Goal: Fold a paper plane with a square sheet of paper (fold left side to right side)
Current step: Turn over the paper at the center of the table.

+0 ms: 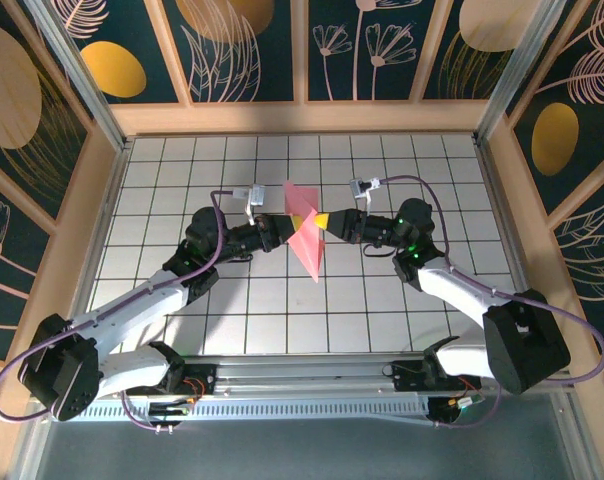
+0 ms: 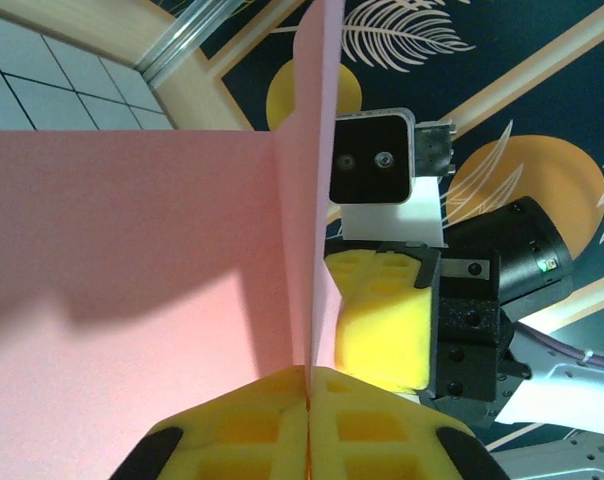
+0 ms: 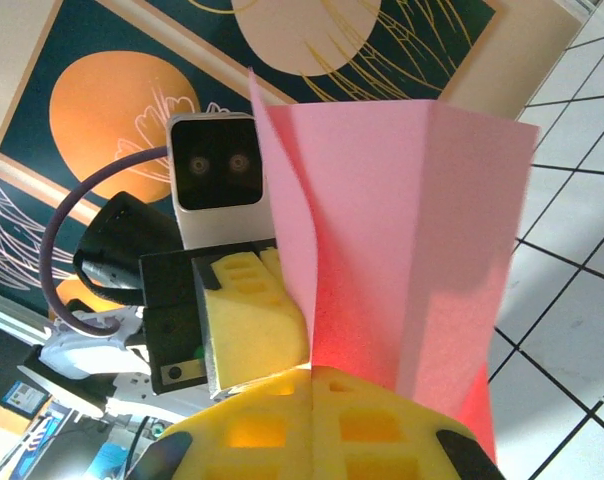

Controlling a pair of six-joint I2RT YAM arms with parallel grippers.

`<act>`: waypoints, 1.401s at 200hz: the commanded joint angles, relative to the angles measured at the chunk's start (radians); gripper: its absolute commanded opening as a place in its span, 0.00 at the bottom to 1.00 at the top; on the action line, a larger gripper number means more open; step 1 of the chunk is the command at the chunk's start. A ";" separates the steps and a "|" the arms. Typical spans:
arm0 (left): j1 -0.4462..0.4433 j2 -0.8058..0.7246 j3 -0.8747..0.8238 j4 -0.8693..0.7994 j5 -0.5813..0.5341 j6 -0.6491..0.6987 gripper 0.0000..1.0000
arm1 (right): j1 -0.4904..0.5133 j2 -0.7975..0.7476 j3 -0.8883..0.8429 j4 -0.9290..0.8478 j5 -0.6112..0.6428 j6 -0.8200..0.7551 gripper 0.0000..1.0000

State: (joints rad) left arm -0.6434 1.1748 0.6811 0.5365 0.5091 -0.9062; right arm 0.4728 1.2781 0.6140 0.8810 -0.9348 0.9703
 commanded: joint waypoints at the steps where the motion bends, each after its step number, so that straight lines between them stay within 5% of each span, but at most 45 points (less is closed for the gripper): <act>1: 0.004 -0.030 0.008 0.021 -0.026 0.011 0.05 | -0.009 -0.043 0.011 -0.047 0.035 -0.037 0.08; 39: 0.004 -0.035 -0.012 0.071 -0.047 -0.021 0.04 | -0.055 -0.150 0.015 -0.253 0.103 -0.132 0.30; 83: 0.004 -0.029 -0.006 0.118 -0.066 -0.038 0.02 | -0.061 -0.236 -0.011 -0.389 0.106 -0.181 0.68; 121: 0.003 -0.024 0.011 0.128 -0.068 -0.040 0.01 | -0.044 -0.269 -0.066 -0.365 0.103 -0.151 0.83; 202: 0.003 0.000 0.021 0.151 -0.049 -0.066 0.00 | 0.063 -0.161 -0.065 -0.162 0.079 -0.083 0.84; 280: 0.003 0.012 0.014 0.150 -0.033 -0.083 0.00 | 0.069 -0.084 0.016 -0.129 0.076 -0.098 0.62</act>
State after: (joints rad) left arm -0.6415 1.1770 0.6754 0.6384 0.4496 -0.9756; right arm 0.5369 1.1812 0.5800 0.7040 -0.8394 0.8959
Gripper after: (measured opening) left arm 0.045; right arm 0.650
